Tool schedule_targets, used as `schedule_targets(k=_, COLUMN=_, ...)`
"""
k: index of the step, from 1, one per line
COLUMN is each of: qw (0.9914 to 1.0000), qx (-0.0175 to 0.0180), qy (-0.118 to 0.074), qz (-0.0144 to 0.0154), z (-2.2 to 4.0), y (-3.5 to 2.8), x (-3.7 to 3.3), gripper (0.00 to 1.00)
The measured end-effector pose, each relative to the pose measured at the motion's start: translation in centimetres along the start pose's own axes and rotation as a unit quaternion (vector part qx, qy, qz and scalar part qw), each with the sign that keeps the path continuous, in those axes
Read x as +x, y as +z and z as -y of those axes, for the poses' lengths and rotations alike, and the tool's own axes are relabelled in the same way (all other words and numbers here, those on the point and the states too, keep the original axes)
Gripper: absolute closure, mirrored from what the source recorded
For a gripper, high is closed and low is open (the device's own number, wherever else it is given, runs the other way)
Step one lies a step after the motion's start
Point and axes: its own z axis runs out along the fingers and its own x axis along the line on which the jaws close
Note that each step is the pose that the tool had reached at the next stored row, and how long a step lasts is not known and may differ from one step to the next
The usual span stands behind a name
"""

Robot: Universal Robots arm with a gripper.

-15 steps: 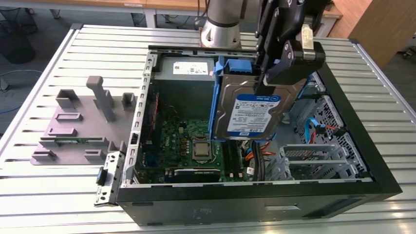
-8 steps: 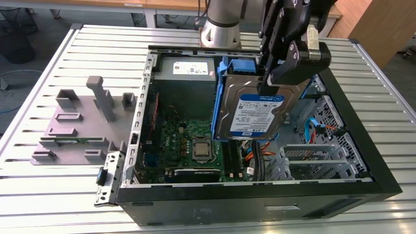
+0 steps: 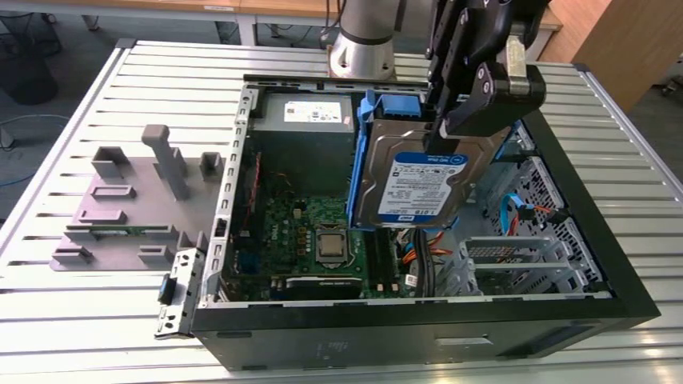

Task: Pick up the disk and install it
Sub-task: 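Pick up the disk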

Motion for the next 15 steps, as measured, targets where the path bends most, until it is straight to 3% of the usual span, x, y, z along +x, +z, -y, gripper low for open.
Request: schedule_targets(k=15, qw=1.00000, qx=0.0000, qy=0.000, qz=-0.0004, z=0.03, y=-0.02, x=0.59, gripper=0.65)
